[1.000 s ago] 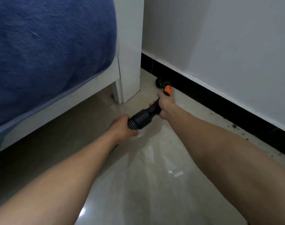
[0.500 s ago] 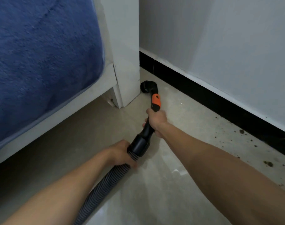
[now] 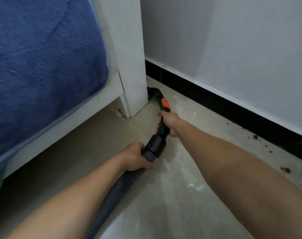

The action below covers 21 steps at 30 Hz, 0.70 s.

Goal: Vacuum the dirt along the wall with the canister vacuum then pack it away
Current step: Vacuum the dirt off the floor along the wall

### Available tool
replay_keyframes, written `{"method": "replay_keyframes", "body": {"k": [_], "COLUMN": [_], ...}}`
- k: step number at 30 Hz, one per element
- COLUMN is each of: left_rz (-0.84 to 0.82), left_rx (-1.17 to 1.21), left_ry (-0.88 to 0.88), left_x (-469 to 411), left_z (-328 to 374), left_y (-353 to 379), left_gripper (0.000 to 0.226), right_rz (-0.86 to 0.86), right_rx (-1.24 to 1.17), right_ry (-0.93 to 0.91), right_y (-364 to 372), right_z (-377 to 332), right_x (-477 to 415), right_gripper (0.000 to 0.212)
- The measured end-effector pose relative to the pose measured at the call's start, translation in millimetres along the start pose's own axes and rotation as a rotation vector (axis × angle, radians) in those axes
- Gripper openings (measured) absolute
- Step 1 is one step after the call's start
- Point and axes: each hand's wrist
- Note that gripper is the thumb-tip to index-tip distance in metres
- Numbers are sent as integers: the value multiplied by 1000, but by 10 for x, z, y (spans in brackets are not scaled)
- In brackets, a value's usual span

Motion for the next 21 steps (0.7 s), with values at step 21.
{"method": "replay_keyframes", "body": {"k": [21], "left_rz": [-122], "left_rx": [-710], "left_ry": [229], "left_x": [838], "left_z": [-311], "left_y": [-151], "left_gripper": [37], "right_rz": [-52], "right_rx": [-819], "right_ry": [349], "right_y": [-959], "right_z": [1467], "right_x": [1515], "right_gripper": [42]}}
Point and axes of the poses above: each hand's wrist, its own x-axis away from the middle knuckle, its own y-axis out of the palm, z = x × y, and after that the axes turned 11 degrees about z, right-handed
